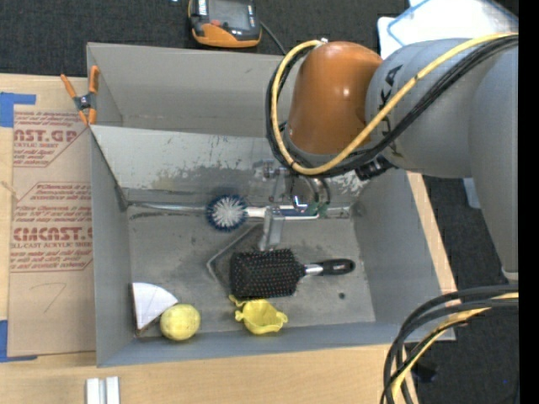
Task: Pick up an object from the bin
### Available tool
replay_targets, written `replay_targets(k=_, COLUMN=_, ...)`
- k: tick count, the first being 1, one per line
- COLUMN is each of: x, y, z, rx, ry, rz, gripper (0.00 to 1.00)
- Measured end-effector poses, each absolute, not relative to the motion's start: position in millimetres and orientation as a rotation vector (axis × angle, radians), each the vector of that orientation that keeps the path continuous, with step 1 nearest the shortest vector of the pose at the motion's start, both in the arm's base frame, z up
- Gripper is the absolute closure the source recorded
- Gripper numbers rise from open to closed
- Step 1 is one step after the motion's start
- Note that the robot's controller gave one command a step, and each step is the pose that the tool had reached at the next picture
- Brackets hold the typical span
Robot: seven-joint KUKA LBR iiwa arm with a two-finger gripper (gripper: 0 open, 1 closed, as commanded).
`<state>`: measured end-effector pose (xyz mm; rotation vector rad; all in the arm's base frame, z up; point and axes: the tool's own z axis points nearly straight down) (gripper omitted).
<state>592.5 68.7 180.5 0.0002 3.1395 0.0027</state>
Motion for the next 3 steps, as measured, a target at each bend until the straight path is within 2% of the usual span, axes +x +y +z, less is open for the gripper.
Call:
replay_targets(k=1, x=592.5, y=68.7, z=180.5, rx=0.000, ry=3.139, rz=0.003, gripper=0.00)
replay_targets(k=2, x=564.8, y=61.8, z=99.5, rx=-0.201, ry=3.135, rz=0.003, gripper=0.00)
replay_targets(k=3, x=551.7, y=68.8, z=86.6, rx=-0.203, ry=3.110, rz=0.004, gripper=1.00)
